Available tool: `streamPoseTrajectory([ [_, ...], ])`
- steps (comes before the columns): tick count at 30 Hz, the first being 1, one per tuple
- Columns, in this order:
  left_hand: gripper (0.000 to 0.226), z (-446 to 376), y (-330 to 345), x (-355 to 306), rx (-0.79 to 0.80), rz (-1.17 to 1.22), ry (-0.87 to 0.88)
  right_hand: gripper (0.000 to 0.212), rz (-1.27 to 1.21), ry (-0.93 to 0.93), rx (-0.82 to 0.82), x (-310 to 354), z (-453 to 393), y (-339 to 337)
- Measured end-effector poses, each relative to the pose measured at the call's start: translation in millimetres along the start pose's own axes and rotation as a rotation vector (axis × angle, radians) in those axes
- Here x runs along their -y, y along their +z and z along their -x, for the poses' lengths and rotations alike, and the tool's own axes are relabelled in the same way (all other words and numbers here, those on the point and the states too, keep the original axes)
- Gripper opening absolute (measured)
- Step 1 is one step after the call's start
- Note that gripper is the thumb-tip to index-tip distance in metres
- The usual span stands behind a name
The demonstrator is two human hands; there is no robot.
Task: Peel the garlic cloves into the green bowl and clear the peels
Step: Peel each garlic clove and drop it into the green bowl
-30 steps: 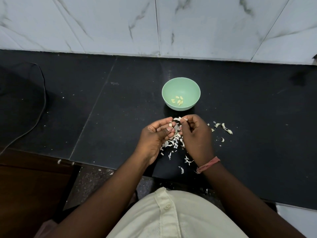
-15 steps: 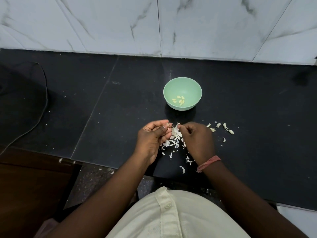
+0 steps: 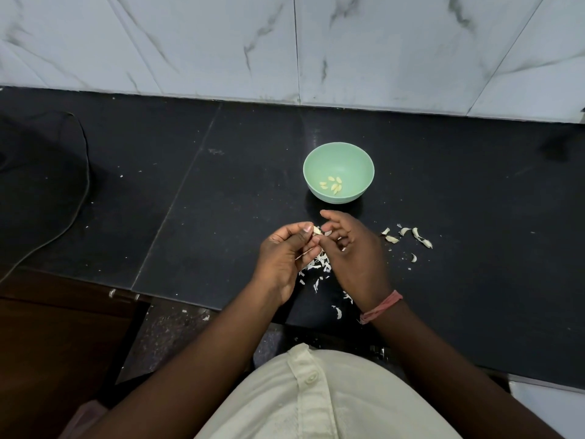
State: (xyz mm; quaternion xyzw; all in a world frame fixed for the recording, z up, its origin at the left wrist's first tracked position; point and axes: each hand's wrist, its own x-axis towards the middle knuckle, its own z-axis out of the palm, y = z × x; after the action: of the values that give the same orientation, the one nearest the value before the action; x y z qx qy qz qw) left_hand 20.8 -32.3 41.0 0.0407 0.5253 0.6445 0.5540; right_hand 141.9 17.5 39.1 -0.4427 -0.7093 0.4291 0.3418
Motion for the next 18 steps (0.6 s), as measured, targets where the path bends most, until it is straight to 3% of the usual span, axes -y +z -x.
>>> streamPoseTrajectory([
  [6,0.006,-1.3,-2.3,1.1,0.036,-0.024,-0.017,0.039,-0.27,0.11,-0.039,2.8,1.0,2.2],
  [12,0.016,-3.9,-7.7,2.5,-0.038,-0.03,-0.03,0.04,-0.502,0.303,-0.053,-1.4,-5.6,-1.3],
  [15,0.029,-2.8,-8.8,4.1,-0.058,-0.083,0.012,0.035,-0.532,0.314,-0.052,-2.9,-6.7,-1.9],
  [18,0.026,-1.9,-6.5,3.3,-0.061,-0.178,0.074,0.03,-0.511,0.291,-0.043,-7.3,-5.2,-0.8],
])
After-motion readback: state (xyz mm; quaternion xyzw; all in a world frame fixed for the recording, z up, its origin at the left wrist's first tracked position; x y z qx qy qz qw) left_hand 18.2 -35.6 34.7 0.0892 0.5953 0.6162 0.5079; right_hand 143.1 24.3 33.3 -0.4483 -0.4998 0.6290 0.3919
